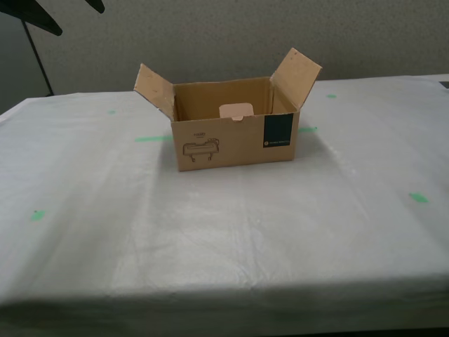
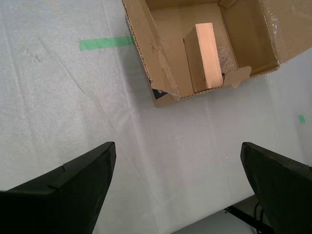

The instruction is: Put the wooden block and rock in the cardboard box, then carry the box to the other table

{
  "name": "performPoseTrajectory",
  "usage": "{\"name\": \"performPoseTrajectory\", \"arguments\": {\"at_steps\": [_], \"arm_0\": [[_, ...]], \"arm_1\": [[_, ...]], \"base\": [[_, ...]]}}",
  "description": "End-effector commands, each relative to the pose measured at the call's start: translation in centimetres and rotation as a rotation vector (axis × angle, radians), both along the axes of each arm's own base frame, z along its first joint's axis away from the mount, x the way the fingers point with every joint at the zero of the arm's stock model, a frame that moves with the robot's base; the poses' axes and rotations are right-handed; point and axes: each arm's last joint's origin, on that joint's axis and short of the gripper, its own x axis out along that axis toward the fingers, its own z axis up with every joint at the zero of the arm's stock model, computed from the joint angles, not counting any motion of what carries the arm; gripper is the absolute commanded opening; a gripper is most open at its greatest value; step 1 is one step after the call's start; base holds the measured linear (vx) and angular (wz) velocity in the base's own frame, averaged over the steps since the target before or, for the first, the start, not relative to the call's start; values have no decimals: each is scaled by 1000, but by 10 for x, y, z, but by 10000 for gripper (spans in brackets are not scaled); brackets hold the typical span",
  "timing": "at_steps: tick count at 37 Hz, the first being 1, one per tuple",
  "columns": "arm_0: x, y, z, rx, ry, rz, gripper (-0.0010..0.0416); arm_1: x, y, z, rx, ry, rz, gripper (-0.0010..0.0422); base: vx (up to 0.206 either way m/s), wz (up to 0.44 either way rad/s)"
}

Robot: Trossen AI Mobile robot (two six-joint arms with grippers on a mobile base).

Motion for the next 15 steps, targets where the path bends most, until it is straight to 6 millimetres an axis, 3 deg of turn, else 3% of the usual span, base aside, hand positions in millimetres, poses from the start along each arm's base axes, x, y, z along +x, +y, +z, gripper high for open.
{"name": "performPoseTrajectory", "arguments": {"at_steps": [1,15], "arm_0": [[0,0,0,-2,-3,0,399],[0,0,0,-2,-3,0,398]], "arm_1": [[0,0,0,0,-1,-1,350],[0,0,0,0,-1,-1,350]], "base": [[0,0],[0,0]]}}
